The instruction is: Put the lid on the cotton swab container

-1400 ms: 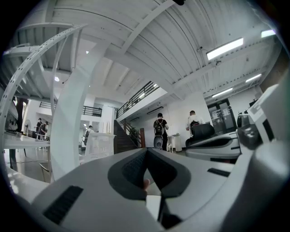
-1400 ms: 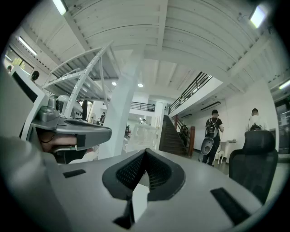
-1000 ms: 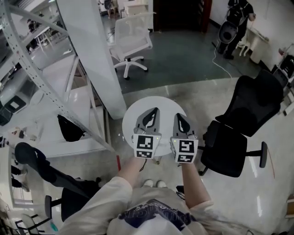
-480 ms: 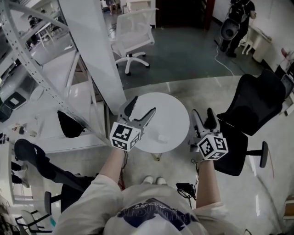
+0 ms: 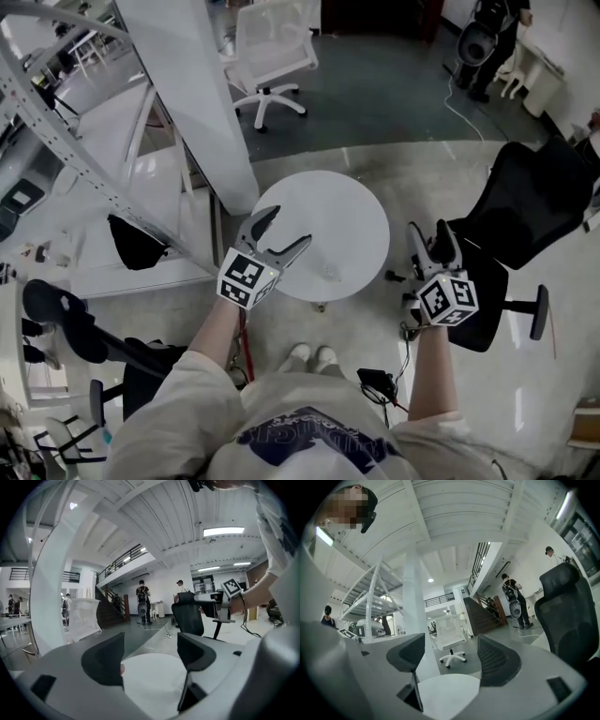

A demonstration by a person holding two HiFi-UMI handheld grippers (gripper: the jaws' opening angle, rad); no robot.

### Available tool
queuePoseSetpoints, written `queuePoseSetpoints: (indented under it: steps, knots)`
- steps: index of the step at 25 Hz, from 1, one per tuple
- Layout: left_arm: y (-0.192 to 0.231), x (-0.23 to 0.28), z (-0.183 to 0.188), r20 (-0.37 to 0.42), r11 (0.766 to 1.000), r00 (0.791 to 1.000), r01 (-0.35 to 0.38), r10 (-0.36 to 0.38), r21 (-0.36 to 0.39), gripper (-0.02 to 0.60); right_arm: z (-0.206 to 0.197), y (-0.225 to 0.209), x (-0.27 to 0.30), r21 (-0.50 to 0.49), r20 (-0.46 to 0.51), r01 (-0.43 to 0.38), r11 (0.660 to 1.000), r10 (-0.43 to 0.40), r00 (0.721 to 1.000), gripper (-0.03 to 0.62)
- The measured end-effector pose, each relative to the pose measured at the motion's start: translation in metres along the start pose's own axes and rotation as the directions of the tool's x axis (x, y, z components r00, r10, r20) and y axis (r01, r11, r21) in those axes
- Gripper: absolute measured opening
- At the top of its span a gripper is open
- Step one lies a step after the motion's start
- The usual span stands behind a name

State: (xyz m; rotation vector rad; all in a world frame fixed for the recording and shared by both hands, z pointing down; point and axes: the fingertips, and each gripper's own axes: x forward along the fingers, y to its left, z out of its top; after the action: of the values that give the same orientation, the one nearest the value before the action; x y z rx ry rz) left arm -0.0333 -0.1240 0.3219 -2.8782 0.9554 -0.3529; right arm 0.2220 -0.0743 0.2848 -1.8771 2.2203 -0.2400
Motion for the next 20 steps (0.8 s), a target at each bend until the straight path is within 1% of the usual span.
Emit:
queuePoseSetpoints:
  steps: [3, 7, 10, 14, 17, 20]
  knots:
    - [-0.021, 0.007, -0.036, -0.083, 0.998, 0.995, 0.065, -0.063, 0.023, 0.339, -0.015, -0.004, 0.003, -0.012, -0.049, -0.012, 1.0, 0.011, 0.999, 0.359]
    - [-0.048, 0.019, -0.075, -0.163, 0.987, 0.975, 0.159, -0.155, 0.013, 0.339, -0.036, -0.005, 0.013, -0.029, -0.12, -0.047, 0.998, 0.044, 0.992, 0.359]
    - [-0.067, 0.029, -0.107, -0.213, 0.973, 0.95, 0.233, -0.227, 0.004, 0.339, -0.055, -0.004, 0.022, -0.036, -0.173, -0.089, 0.995, 0.082, 0.981, 0.359]
    - [-0.091, 0.041, -0.148, -0.274, 0.947, 0.909, 0.32, -0.315, -0.027, 0.339, -0.081, -0.001, 0.037, -0.043, -0.231, -0.161, 0.986, 0.147, 0.962, 0.357]
    - [-0.101, 0.051, -0.175, -0.303, 0.937, 0.888, 0.343, -0.346, -0.065, 0.339, -0.103, 0.001, 0.047, -0.021, -0.27, -0.201, 0.979, 0.188, 0.944, 0.347]
    - [-0.108, 0.06, -0.201, -0.338, 0.928, 0.866, 0.362, -0.369, -0.086, 0.339, -0.125, 0.004, 0.055, -0.005, -0.303, -0.223, 0.975, 0.211, 0.929, 0.344]
